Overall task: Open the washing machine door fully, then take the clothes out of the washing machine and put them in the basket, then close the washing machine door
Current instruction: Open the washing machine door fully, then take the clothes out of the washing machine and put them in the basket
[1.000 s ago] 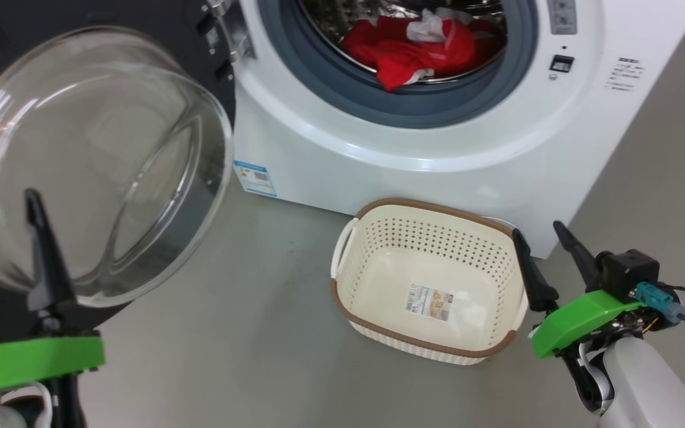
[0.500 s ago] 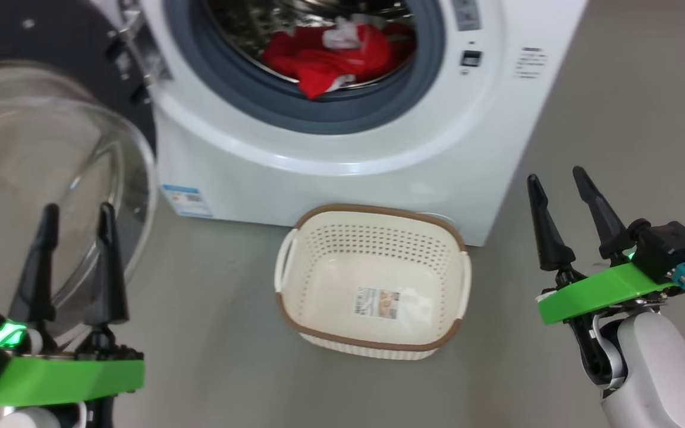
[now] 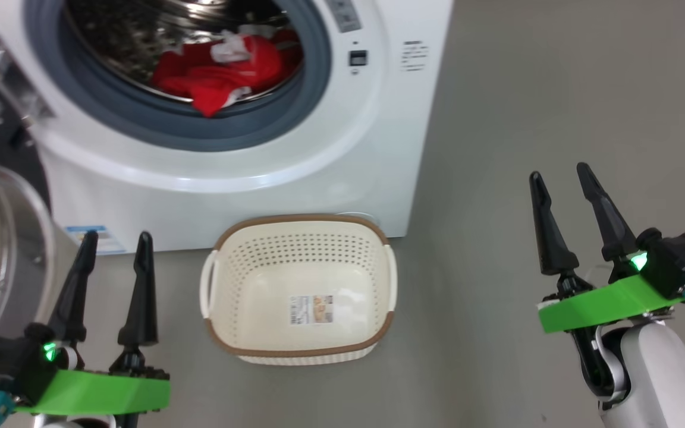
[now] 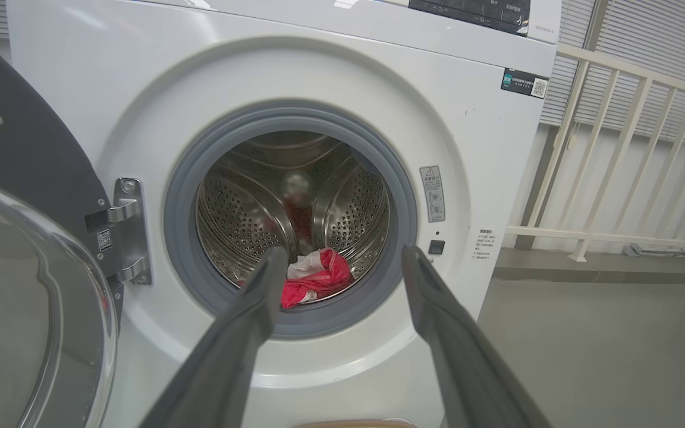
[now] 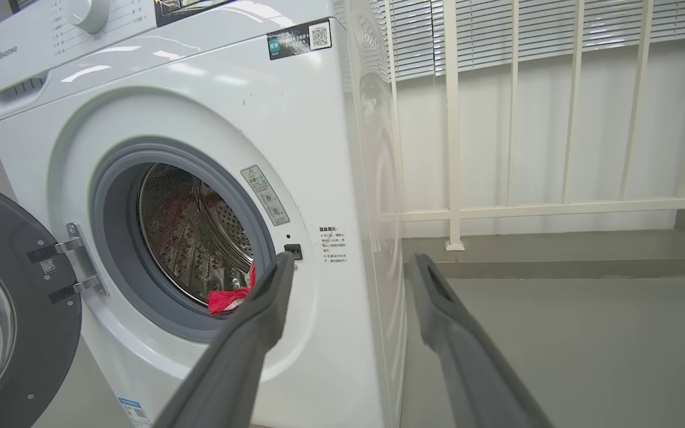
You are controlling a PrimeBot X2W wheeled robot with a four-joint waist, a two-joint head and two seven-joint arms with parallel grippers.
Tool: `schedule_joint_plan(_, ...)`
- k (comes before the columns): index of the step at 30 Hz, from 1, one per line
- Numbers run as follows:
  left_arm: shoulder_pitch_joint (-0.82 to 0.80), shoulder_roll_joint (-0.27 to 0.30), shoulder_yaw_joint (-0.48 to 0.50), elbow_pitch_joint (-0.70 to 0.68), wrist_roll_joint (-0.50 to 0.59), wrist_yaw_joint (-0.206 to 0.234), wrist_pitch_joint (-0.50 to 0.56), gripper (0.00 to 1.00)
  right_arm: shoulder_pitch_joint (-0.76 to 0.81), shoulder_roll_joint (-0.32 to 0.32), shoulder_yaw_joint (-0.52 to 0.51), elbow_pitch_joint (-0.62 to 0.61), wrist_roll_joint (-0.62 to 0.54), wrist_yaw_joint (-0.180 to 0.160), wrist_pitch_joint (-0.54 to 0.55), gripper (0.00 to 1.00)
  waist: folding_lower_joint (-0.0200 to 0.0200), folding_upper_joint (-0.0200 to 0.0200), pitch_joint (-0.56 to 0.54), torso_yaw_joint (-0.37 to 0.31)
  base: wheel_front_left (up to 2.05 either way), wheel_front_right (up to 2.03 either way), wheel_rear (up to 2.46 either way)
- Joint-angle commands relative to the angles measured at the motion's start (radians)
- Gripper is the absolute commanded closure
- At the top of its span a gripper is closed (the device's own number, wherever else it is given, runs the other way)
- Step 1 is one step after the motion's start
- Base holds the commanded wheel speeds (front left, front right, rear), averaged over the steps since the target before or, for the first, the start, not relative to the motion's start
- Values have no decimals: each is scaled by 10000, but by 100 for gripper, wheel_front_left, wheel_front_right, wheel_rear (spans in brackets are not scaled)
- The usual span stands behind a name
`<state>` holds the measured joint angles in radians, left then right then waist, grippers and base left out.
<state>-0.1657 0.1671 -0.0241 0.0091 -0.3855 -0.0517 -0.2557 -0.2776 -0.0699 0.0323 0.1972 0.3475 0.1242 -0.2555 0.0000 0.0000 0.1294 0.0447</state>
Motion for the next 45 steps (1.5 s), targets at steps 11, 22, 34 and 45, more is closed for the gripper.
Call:
schedule_joint_plan(11, 713, -436, 1238, 395, 999, -299, -60, 0, 688, 133, 161, -465, -130, 65, -63, 0, 0, 0, -355, -1296, 0, 0, 0)
schedule_joint_plan(22, 1001, -810, 1742, 947, 1419, -603, -60, 0, 1459, 186, 153, -707, -390, 65, -63, 0, 0, 0, -652, -1391, 0, 0, 0)
schedule_joint_plan(34, 1301, -964, 1838, 1208, 1695, -765, -60, 0, 1792, 195, -92, -711, -455, 65, -63, 0, 0, 0, -957, -1295, 0, 0, 0)
schedule_joint_plan(45, 1380, -1056, 2025, 1391, 1534, -785, -60, 0, 1572, -26, -98, -301, -188, 65, -63, 0, 0, 0, -987, -1319, 0, 0, 0)
